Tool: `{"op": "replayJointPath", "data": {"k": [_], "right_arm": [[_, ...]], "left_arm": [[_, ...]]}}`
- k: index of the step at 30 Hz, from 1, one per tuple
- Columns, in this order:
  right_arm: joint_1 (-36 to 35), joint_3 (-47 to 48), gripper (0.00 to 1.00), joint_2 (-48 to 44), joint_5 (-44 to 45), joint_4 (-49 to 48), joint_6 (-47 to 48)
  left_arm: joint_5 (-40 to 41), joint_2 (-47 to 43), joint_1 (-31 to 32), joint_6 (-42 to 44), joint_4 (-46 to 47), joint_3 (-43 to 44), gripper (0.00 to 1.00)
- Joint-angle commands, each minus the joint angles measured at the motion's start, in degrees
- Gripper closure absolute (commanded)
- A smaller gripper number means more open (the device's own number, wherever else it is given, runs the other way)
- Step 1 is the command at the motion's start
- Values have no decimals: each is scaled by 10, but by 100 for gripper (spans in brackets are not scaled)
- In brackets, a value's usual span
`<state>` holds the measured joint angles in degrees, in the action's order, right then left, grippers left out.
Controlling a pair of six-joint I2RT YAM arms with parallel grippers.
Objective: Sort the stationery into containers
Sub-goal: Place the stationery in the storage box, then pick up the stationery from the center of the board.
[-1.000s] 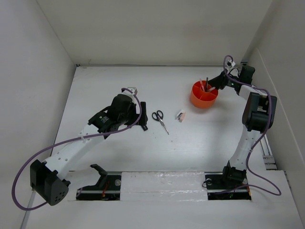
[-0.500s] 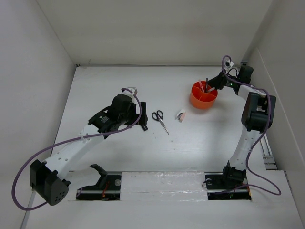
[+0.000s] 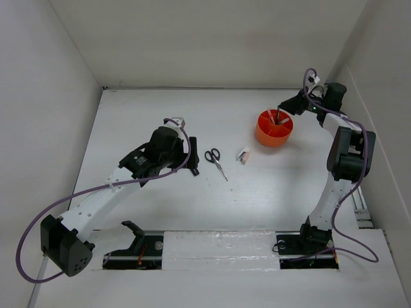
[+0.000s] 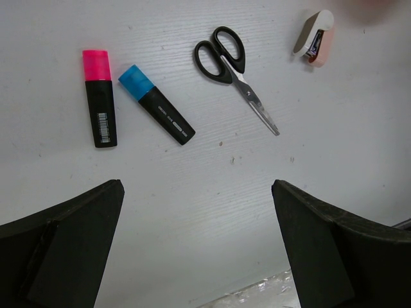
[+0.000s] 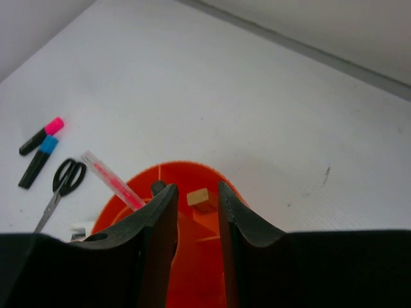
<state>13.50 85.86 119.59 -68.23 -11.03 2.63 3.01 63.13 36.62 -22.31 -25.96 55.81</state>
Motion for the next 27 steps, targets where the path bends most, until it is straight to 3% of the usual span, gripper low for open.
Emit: {"op": "replayJointPath", "data": {"k": [1,6,11,17,18,19,21,22,23,27], "right_arm": [[2,-24,63,-66,52,-153,-99],[-4,-25,63,-102,138,-197,-188],[-38,-31,63,-152,250,-180,-226],[-153,-50,67,-240,421,-90,-214],[-178,-50,67,-254,488,-58,-200],[-235,-55,67,-266,525,-39,-183],[-298,-61,51,-302,647,7,-156],[-352,-77,35,-312,672,13,-151],[-374,-89,0,-332,701,13,-151],[-407,-165,0,-362,668,-12,-244]], "left_arm": [[-1,-15,0,9,10,-7,0],[31,-10,0,3,4,-7,0],[129,-5,0,-36,-17,4,0],[216,-12,0,-80,-46,9,0],[240,-18,0,-88,-46,9,0],[250,-18,0,-100,-46,9,0],[280,-18,0,-115,-62,9,0],[293,-18,0,-125,-67,9,0],[306,-18,0,-142,-78,9,0],[317,3,0,-162,-96,21,0]]}}
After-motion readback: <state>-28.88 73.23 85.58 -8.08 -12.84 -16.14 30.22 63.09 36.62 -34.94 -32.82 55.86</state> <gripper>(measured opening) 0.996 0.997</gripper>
